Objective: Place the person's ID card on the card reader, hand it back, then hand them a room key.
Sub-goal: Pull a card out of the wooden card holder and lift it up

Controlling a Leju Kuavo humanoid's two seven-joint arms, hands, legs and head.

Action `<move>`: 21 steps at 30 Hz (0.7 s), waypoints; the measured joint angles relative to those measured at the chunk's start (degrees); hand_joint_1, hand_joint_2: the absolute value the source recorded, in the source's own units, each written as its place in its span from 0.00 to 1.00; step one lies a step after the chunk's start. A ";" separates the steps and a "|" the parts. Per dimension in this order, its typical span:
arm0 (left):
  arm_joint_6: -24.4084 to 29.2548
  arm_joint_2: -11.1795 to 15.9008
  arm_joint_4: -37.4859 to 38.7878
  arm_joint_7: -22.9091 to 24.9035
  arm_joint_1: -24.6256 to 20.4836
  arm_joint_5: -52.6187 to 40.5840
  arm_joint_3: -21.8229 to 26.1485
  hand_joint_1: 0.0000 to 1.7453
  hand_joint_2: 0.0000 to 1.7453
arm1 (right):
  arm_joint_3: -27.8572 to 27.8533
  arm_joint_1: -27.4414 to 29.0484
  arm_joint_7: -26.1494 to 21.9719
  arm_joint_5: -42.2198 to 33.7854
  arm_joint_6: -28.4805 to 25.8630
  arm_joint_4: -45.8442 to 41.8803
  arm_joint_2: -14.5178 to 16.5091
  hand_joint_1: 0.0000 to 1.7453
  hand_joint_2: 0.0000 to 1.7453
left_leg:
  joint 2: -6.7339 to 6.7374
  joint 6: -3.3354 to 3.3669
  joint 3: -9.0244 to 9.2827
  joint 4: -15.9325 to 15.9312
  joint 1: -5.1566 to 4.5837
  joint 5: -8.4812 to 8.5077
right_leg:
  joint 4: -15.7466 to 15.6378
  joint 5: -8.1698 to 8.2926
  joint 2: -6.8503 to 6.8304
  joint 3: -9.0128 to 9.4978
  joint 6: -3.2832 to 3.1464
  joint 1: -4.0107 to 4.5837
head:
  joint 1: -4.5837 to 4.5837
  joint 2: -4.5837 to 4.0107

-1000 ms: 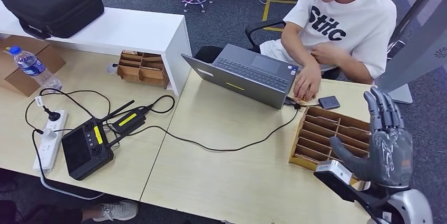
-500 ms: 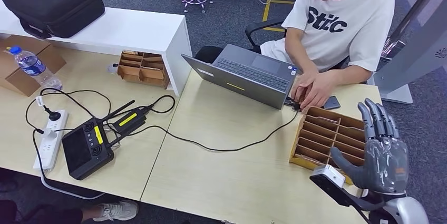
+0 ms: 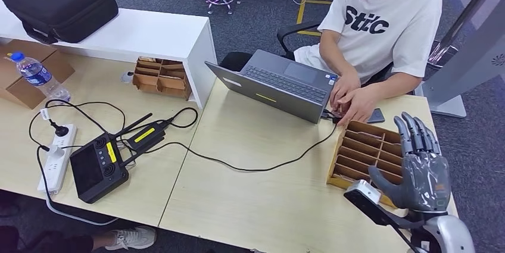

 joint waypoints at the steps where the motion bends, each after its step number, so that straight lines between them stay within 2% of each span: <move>1: -0.13 0.00 0.00 0.08 -0.01 -0.32 0.00 0.00 1.00 | 0.44 -0.85 0.74 1.26 0.51 0.97 0.02 0.00 1.00 | 0.05 0.00 0.01 0.00 0.00 0.00 | 0.00 0.01 0.04 0.00 0.00 0.00 | -0.01 0.00; 12: -1.15 -0.01 0.00 0.67 -0.07 -2.71 -0.30 0.00 1.00 | 3.67 -15.38 7.54 3.42 3.61 21.08 0.82 0.00 1.00 | 0.18 0.00 0.12 0.02 0.00 0.09 | 0.02 0.14 0.14 0.03 0.00 0.00 | -0.01 0.00; 21: -1.15 0.00 -0.02 0.85 -0.08 -2.83 -0.39 0.00 1.00 | 0.77 -16.49 10.09 3.35 1.79 28.70 0.81 0.00 1.00 | 0.18 0.01 0.10 0.02 -0.01 0.04 | 0.00 0.12 0.14 -0.02 0.02 -0.01 | 0.00 0.00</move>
